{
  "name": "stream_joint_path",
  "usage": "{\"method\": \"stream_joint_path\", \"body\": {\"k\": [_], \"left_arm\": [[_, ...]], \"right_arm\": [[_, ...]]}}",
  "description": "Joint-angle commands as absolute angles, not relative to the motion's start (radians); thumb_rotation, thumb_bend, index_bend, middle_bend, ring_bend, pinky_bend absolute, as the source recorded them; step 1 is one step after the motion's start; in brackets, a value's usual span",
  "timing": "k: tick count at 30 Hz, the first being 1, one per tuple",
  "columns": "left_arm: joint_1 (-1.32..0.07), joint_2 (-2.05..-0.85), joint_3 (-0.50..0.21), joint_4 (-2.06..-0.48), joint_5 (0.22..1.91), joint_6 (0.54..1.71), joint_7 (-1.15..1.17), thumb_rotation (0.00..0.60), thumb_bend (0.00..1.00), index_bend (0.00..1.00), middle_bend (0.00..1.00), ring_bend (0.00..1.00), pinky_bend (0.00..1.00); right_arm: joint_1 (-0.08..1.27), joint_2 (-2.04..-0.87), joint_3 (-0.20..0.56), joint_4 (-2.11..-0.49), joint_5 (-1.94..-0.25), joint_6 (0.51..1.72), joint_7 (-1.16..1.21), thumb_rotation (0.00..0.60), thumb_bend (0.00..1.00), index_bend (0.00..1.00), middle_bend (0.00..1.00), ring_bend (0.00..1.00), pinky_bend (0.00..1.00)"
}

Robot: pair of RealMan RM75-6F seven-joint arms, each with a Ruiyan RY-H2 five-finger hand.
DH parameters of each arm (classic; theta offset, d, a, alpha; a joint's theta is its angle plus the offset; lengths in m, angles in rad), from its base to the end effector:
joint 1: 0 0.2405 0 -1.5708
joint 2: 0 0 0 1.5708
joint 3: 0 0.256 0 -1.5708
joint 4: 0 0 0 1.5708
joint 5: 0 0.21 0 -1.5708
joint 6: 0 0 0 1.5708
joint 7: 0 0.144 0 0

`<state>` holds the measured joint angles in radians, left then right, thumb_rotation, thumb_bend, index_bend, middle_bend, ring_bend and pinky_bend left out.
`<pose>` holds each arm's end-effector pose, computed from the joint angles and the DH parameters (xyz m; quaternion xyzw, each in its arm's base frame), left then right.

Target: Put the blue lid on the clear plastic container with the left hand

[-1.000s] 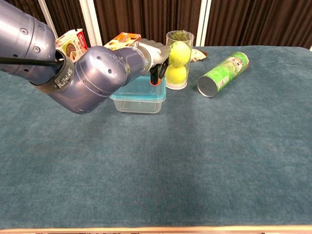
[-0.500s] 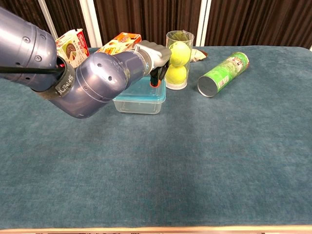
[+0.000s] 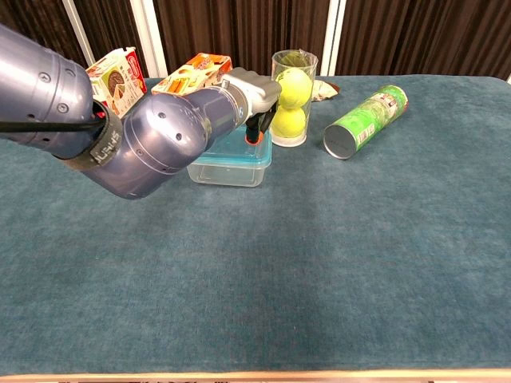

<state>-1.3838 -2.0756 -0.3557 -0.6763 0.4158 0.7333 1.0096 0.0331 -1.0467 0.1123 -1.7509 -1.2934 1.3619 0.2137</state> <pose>-0.0009 0.4441 -0.1241 -0.7877 -0.2570 -0.2181 0.5157 -0.3249 -0.1727 0.1703 0.4642 -0.5391 0.4090 0.5715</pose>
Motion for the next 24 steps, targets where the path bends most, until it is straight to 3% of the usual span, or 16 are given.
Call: {"method": "stream_joint_path", "body": {"k": [1,15,24], "left_arm": [[-1.38,-2.08,-0.356,-0.671,0.419,0.731,1.012,0.6,0.53,0.63,0.57,0.14,0.0],[-1.363,-2.078,-0.366,-0.691,0.441,0.743,1.022,0.6,0.53,0.64,0.57,0.14,0.0],[-1.344,-1.998,-0.387,-0.855,0.485,0.826,1.002,0.6,0.54,0.64,0.57,0.14,0.0]], "right_arm": [[0.033,-1.047,0.112,-1.751,-1.294,1.363,0.214,0.6,0.29,0.1,0.0,0.0,0.0],[0.032,-1.047,0.111,-1.75,-1.298,1.367,0.211,0.6,0.29,0.1,0.0,0.0,0.0],[0.032,-1.05,0.111,-1.747,-1.301,1.37,0.208,0.6,0.29,0.1,0.0,0.0,0.0]]}}
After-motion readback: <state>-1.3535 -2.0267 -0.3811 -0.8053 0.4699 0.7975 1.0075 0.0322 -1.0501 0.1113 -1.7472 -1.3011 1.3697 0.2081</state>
